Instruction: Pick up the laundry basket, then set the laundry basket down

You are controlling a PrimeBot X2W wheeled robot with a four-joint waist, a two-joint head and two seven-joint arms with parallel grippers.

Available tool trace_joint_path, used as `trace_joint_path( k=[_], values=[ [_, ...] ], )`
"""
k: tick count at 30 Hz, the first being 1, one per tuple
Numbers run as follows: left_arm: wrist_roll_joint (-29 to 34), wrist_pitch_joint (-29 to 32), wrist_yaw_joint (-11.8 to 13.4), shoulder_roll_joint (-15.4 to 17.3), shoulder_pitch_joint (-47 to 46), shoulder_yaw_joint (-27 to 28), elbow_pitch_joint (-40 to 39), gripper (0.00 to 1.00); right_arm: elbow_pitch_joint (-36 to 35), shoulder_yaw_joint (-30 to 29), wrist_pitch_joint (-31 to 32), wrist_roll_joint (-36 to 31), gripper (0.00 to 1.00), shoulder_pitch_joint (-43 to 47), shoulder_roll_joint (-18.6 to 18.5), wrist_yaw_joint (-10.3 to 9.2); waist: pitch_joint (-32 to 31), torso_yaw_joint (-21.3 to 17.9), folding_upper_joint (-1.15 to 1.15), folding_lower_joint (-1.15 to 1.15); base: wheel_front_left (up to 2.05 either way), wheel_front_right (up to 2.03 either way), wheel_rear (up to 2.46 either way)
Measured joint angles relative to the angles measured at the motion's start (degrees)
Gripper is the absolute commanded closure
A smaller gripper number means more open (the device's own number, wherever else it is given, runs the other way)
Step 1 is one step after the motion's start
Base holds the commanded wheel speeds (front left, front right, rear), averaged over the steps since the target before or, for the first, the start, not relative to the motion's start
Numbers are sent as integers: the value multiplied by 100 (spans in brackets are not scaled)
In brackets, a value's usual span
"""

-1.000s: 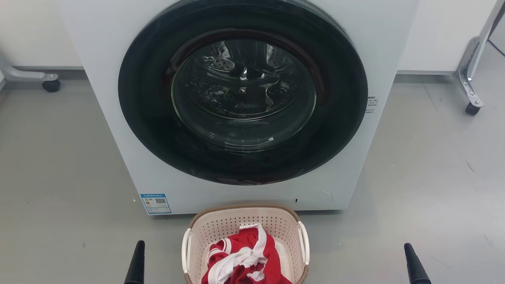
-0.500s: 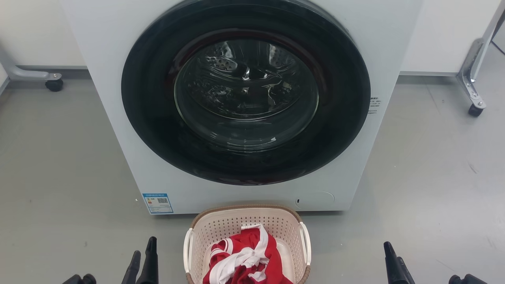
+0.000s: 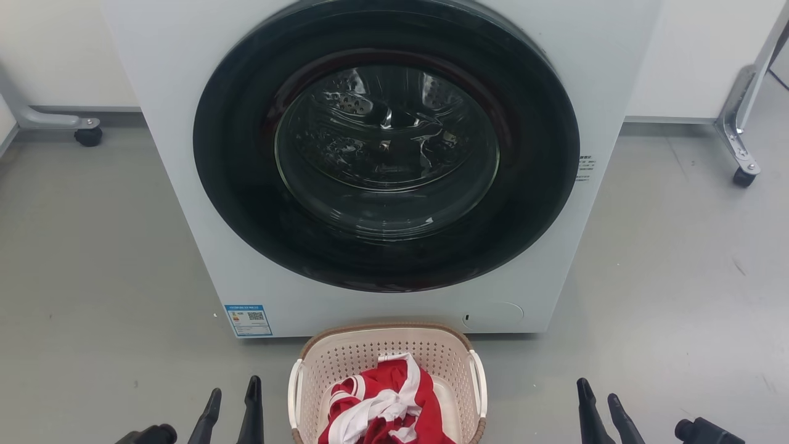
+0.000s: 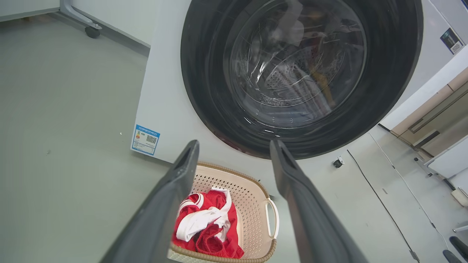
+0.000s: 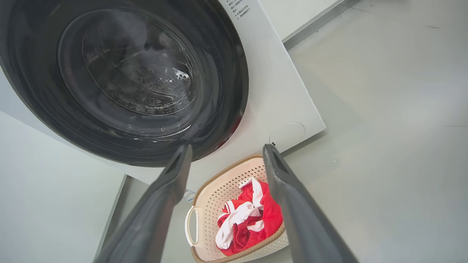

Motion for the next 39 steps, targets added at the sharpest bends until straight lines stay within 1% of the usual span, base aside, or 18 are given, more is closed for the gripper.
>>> trace_joint_path(
  k=[6,7,18,20,21,31,36,39],
  values=[
    [557,-102,78,31,117,-58,-42,0,-47,143,-124,-601,0,52,-26,-63,-12,16,0,0,0,0,0],
    [681,-141,100,36,126,-74,-46,0,-56,168,-153,-688,0,55,-31,-103,-13,20,0,0,0,0,0],
    [1729,-379,271,68,249,-208,-129,0,-180,386,-368,-1692,0,111,-42,-250,10,67,0,0,0,0,0],
    [1871,-402,278,67,285,-221,-147,0,-203,433,-410,-1842,0,124,-42,-259,16,75,0,0,0,0,0],
    [1939,-431,298,67,304,-225,-148,0,-214,454,-441,-1945,0,127,-42,-296,19,79,0,0,0,0,0],
    [2795,-656,438,64,332,-304,-241,0,-280,651,-656,-2792,0,169,-43,-437,49,91,0,0,0,0,0],
    [3167,-757,526,60,352,-344,-266,0,-339,751,-760,-3187,0,173,-43,-509,63,93,0,0,0,0,0],
    [3195,-757,527,45,389,-345,-269,0,-345,759,-760,-3215,0,176,-41,-510,72,91,0,0,0,0,0]
  ],
)
